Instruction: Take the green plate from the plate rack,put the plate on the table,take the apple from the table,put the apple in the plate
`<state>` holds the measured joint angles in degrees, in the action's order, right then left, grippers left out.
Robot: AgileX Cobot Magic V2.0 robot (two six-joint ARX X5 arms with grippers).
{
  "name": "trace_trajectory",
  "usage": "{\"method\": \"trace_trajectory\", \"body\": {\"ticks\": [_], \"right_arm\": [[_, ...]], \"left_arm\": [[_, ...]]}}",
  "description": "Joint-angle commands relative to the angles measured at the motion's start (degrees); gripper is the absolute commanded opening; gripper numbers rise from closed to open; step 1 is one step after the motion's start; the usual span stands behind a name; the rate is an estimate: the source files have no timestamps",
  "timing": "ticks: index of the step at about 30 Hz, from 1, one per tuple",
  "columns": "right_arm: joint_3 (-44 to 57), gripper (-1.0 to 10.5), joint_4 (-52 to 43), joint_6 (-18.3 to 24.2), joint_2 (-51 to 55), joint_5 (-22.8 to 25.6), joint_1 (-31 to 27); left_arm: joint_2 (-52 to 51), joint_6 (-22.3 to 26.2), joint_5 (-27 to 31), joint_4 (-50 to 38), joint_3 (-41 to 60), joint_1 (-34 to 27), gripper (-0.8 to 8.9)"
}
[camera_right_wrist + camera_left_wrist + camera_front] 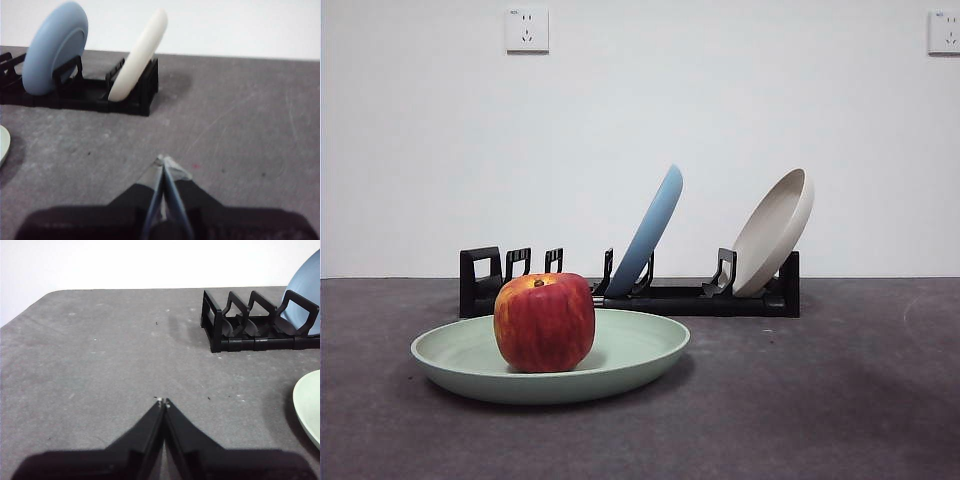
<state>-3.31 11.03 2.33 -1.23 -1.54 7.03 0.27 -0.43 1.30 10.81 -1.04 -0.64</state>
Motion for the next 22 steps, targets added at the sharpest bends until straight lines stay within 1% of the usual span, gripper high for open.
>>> {"method": "trace_trajectory", "body": {"ticks": [1,7,10,22], "right_arm": [[2.4,0.0,-1.4,-2.8,1.2,0.0,-0.1],[3.0,0.0,-1.6,-2.4,1.2,0.0,-0.1],[3.0,0.0,-1.5,-3.5,1.2,0.0,-0.1],[3.0,0.0,-1.6,-3.5,1.1,0.2,-0.1]], "left_arm": [[0.0,0.2,-0.1,-0.2,0.8,-0.2,-0.03],[-0.1,0.2,-0.1,-0.3,0.8,-0.2,-0.03],[-0.1,0.2,-0.1,-0.3,0.8,-0.2,-0.03],[-0.1,0.2,-0.1,-0.3,0.8,-0.2,-0.03]]}}
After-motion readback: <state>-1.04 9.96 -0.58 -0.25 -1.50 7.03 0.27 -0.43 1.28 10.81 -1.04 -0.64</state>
